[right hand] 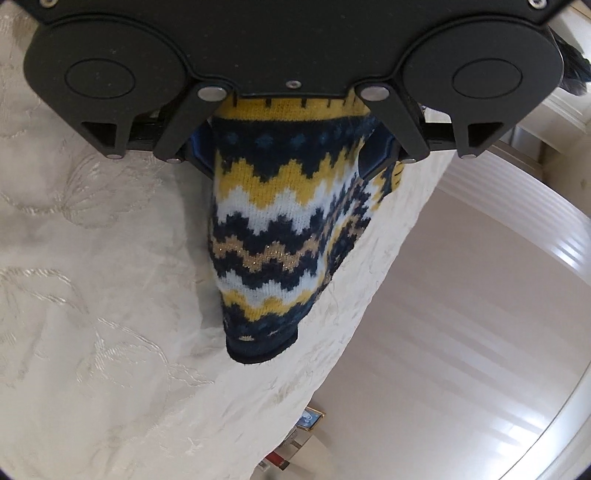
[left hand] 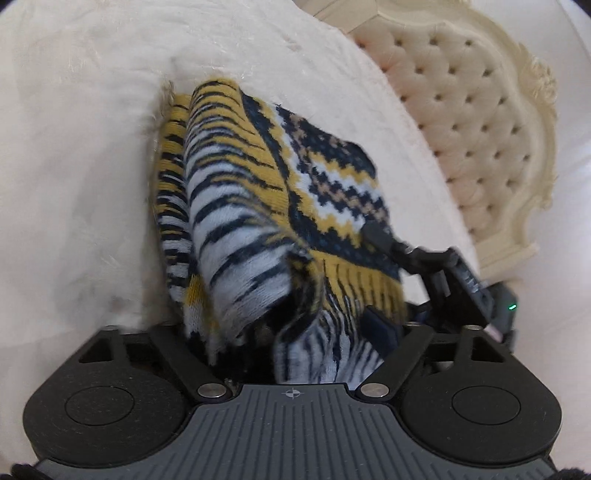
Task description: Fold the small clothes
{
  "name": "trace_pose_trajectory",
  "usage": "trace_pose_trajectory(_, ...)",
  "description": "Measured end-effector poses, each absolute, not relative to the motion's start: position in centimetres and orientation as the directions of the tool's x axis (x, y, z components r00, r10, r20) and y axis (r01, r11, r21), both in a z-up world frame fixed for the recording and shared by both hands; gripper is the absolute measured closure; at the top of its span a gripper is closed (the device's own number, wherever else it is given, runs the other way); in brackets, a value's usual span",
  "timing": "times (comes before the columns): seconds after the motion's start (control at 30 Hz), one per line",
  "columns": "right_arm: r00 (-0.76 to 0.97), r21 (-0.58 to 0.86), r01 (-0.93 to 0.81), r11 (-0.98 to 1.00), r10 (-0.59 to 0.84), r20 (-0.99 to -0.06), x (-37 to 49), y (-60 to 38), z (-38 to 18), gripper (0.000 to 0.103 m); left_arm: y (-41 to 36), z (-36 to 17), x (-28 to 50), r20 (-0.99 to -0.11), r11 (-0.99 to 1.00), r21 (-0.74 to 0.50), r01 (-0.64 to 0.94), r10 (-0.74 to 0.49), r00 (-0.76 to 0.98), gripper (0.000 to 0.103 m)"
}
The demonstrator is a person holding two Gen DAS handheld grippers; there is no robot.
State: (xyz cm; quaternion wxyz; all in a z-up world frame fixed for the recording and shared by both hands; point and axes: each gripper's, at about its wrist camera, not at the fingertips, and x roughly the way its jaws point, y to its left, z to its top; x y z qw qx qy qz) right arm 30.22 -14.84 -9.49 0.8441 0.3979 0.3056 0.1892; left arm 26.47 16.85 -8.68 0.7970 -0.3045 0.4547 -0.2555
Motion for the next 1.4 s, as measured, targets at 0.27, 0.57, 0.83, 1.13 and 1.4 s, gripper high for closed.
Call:
trace_pose_trajectory(0.27,0.724,0.72,-0.048,0.692,0.52,-0.453,26.6,-13.8,-5.9,0.055,15.9,-7.3,25.7,-0.559,0.654,-0.741,0.153,-0.727,0.399,0.057)
trace_pose_trajectory(0.57,0.645,0.651,0.006,0.759,0.494,-0.582,17.2,-14.0,-4.5,0.055,14.0,-7.4,20.4,-0.603,0.656,-0.743,0.127,-0.74,0.297,0.057)
trace_pose_trajectory(0.83,0.618,0.649,0.044,0.76,0.489,-0.615,11.4,-15.4,-5.6,0.052,12.3,-7.2,17.5,-0.669,0.709,-0.694,0.121,-0.698,0.254,0.055)
trace_pose_trajectory(1.13,0.721,0.595,0.002,0.804,0.411,-0.558,9.7,-15.5,-3.8,0.03,11.4,-5.1,16.4,-0.778,0.897,-0.401,0.183,-0.439,0.449,0.04)
trace_pose_trajectory(1.4,0.819,0.5,0.002,0.866,0.286,-0.498,8.2,-16.7,-2.0,0.025,9.9,-0.6,13.0,-0.683,0.923,-0.223,0.313,-0.377,0.625,0.04)
